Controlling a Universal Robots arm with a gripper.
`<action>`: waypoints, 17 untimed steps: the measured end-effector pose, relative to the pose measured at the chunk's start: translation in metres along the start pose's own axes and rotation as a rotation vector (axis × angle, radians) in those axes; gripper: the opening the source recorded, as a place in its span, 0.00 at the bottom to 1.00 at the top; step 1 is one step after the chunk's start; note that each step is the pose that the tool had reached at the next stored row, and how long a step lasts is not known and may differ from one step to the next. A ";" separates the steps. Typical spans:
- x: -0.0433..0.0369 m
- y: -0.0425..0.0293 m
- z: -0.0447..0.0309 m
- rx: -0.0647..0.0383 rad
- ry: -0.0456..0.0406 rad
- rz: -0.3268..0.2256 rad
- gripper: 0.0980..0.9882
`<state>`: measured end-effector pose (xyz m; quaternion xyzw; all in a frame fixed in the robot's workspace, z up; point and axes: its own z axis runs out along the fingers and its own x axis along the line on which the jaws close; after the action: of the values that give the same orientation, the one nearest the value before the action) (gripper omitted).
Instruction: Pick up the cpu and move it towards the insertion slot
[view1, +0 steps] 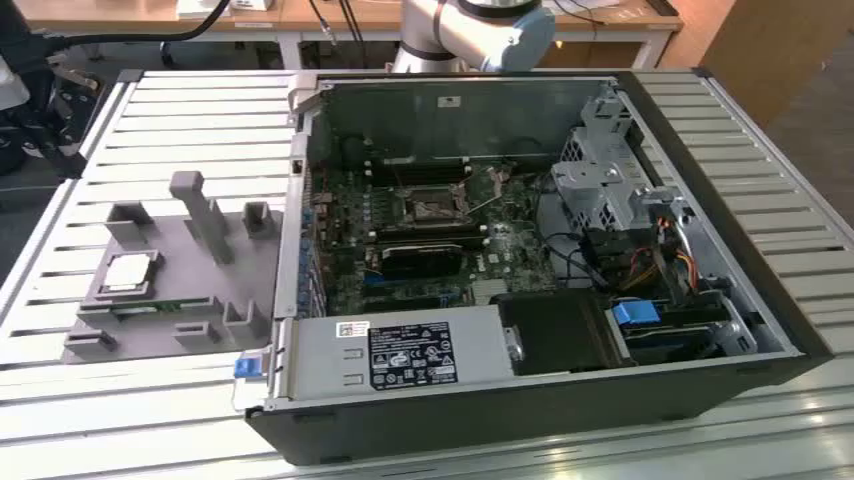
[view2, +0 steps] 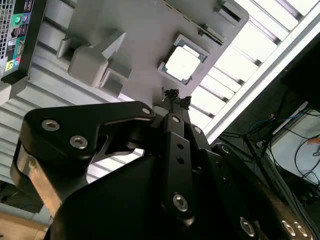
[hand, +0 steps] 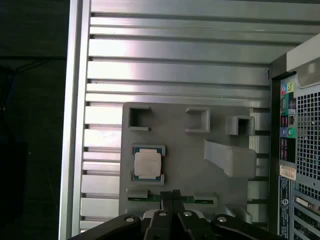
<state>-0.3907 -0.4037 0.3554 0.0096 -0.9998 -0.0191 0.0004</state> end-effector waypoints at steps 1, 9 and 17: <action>0.0000 0.0000 0.0000 0.000 0.0000 0.000 0.00; 0.0000 0.0000 0.0000 0.000 0.0001 0.000 0.00; 0.0005 -0.0002 0.0059 0.000 -0.0013 0.000 0.00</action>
<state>-0.3911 -0.4037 0.3495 0.0096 -0.9998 -0.0189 -0.0003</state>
